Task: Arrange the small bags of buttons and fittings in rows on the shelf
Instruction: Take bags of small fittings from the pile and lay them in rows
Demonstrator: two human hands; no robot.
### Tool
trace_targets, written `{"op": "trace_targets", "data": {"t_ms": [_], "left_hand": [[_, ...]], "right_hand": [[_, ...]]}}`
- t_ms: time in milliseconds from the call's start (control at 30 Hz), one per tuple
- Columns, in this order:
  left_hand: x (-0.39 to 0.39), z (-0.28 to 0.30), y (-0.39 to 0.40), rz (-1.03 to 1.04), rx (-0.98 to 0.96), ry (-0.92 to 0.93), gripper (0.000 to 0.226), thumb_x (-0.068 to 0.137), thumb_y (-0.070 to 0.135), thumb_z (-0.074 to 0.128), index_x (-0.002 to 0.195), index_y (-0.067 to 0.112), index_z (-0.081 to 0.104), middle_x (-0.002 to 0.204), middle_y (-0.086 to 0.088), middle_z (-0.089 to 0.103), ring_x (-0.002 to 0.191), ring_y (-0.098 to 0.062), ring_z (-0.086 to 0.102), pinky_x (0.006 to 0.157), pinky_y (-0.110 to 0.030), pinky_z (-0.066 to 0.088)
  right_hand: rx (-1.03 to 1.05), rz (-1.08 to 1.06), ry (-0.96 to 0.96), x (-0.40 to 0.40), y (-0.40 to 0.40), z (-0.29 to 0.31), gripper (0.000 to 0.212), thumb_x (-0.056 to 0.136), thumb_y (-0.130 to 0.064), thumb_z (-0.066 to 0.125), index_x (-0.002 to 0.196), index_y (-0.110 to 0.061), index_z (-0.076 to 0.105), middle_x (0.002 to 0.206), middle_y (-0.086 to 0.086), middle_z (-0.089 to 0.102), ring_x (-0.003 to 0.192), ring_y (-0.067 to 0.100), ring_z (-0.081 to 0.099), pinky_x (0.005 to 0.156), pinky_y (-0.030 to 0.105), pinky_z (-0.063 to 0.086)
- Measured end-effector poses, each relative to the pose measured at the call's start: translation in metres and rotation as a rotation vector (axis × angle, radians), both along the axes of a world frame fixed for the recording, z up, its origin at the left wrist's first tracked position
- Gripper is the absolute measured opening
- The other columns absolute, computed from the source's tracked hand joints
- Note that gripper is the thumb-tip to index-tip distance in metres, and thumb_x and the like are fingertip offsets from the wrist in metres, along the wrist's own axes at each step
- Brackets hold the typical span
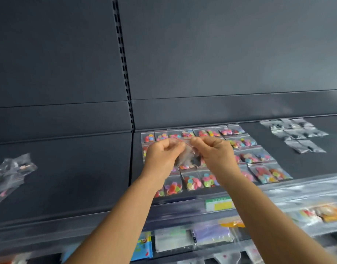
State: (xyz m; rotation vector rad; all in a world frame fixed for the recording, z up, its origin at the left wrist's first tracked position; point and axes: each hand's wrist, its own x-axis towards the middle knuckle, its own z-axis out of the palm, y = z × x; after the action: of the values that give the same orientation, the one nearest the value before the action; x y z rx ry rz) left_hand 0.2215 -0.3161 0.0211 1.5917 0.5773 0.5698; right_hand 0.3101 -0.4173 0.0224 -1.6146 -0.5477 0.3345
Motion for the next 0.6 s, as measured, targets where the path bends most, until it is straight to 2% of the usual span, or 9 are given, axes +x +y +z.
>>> {"op": "trace_targets", "data": {"t_ms": [100, 200, 300, 333, 433, 533, 600], "left_hand": [[0.035, 0.001, -0.037, -0.021, 0.022, 0.008, 0.016, 0.091, 0.018, 0.06, 0.08, 0.01, 0.07, 0.075, -0.009, 0.071, 0.063, -0.014, 0.059, 0.06, -0.026, 0.05], [0.076, 0.001, -0.08, -0.017, -0.011, -0.006, 0.018, 0.09, 0.022, 0.061, 0.074, 0.016, 0.067, 0.066, -0.001, 0.068, 0.06, -0.012, 0.059, 0.065, -0.035, 0.051], [0.115, 0.001, -0.123, 0.002, -0.031, -0.007, 0.018, 0.091, 0.025, 0.06, 0.075, 0.019, 0.065, 0.064, 0.001, 0.067, 0.061, -0.011, 0.062, 0.064, -0.026, 0.052], [0.126, 0.001, -0.137, -0.006, -0.04, -0.002, 0.017, 0.091, 0.026, 0.06, 0.077, 0.019, 0.066, 0.067, 0.0, 0.069, 0.066, -0.014, 0.065, 0.067, -0.026, 0.054], [0.155, 0.003, -0.171, -0.051, 0.015, 0.025, 0.015, 0.09, 0.028, 0.061, 0.083, 0.017, 0.068, 0.081, -0.003, 0.072, 0.082, -0.022, 0.067, 0.076, -0.034, 0.055], [0.179, 0.006, -0.194, -0.086, 0.133, 0.067, 0.011, 0.089, 0.029, 0.062, 0.086, 0.02, 0.069, 0.083, 0.002, 0.07, 0.081, -0.014, 0.066, 0.068, -0.024, 0.053], [0.194, 0.007, -0.204, -0.109, 0.167, 0.09, 0.01, 0.089, 0.029, 0.062, 0.088, 0.021, 0.069, 0.084, 0.004, 0.07, 0.082, -0.01, 0.064, 0.065, -0.02, 0.05]], "right_hand": [[0.001, -0.005, -0.058, 0.033, -0.04, 0.001, 0.033, 0.088, -0.025, 0.064, 0.056, -0.023, 0.07, 0.049, -0.006, 0.057, 0.048, 0.011, 0.047, 0.05, 0.024, 0.042], [0.054, 0.041, -0.006, 0.069, -0.082, 0.002, 0.022, 0.089, -0.024, 0.063, 0.069, -0.017, 0.072, 0.057, -0.004, 0.066, 0.053, 0.01, 0.056, 0.057, 0.023, 0.049], [0.012, 0.101, 0.002, 0.104, -0.123, -0.001, 0.017, 0.082, -0.028, 0.07, 0.081, -0.012, 0.073, 0.078, 0.007, 0.074, 0.076, 0.021, 0.069, 0.077, 0.034, 0.055], [0.02, 0.092, 0.021, 0.115, -0.136, -0.001, 0.017, 0.081, -0.026, 0.071, 0.08, -0.01, 0.073, 0.078, 0.009, 0.074, 0.075, 0.021, 0.069, 0.077, 0.033, 0.054], [0.067, 0.019, 0.087, 0.144, -0.172, -0.001, 0.018, 0.085, -0.015, 0.067, 0.069, -0.01, 0.072, 0.062, 0.003, 0.068, 0.057, 0.011, 0.059, 0.063, 0.024, 0.05], [0.033, -0.034, 0.105, 0.172, -0.201, -0.005, 0.017, 0.085, -0.015, 0.067, 0.07, -0.012, 0.073, 0.057, 0.0, 0.063, 0.055, 0.012, 0.053, 0.068, 0.035, 0.051], [0.015, -0.04, 0.115, 0.189, -0.215, -0.007, 0.016, 0.085, -0.016, 0.067, 0.072, -0.01, 0.074, 0.06, 0.006, 0.065, 0.058, 0.015, 0.055, 0.074, 0.041, 0.053]]}}
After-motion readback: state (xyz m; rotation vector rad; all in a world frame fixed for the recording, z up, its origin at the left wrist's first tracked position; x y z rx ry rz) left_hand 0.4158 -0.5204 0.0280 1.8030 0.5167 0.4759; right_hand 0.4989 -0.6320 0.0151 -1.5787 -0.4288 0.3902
